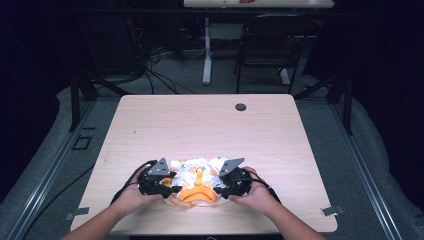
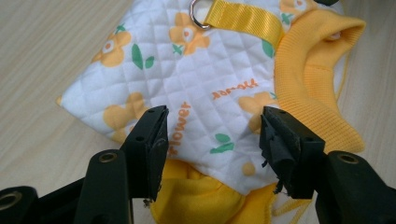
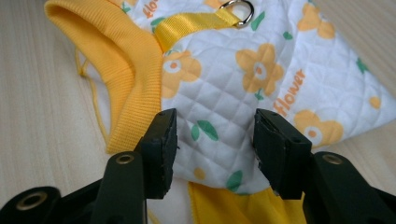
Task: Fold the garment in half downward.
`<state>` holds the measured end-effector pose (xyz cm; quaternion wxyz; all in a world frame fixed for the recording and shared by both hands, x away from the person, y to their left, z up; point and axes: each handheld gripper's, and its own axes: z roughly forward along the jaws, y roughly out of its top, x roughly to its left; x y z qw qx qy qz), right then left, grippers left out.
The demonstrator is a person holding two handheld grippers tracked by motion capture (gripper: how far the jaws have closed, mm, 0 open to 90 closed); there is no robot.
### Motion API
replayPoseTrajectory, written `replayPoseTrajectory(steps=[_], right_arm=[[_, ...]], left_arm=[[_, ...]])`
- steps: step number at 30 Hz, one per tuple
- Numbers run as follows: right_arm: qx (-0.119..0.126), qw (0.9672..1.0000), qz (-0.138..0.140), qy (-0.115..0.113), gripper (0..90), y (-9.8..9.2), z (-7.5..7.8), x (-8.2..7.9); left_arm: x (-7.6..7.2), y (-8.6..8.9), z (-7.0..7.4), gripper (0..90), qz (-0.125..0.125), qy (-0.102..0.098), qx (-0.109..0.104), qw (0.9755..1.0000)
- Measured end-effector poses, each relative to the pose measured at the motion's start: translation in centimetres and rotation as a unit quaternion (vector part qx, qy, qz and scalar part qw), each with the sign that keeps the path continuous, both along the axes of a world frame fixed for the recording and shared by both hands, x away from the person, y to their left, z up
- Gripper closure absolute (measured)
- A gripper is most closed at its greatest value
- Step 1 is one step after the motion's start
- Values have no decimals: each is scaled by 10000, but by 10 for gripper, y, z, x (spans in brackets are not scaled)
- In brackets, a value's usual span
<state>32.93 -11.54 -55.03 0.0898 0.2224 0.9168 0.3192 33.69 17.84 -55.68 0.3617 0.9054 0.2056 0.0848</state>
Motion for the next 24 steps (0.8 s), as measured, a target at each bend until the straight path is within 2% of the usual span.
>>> replayPoseTrajectory(steps=[7,12,18,22,24], right_arm=[[-76,10000,30,45,474,-2,-9,-2],[-73,10000,-23,15,482,-2,-12,-1],[-171,9998,-132,-50,487,-5,-12,8],[-106,9996,-244,-6,490,-8,-12,16],[-123,9995,-299,-17,490,-9,-11,21]], left_arm=[[-4,2,-8,368,67,-39,17,10000],[-2,-1,-12,350,134,-56,67,9999],[8,-6,-13,351,297,-159,23,9994],[17,-10,-11,357,340,-227,109,9991],[22,-12,-11,366,364,-199,91,9991]])
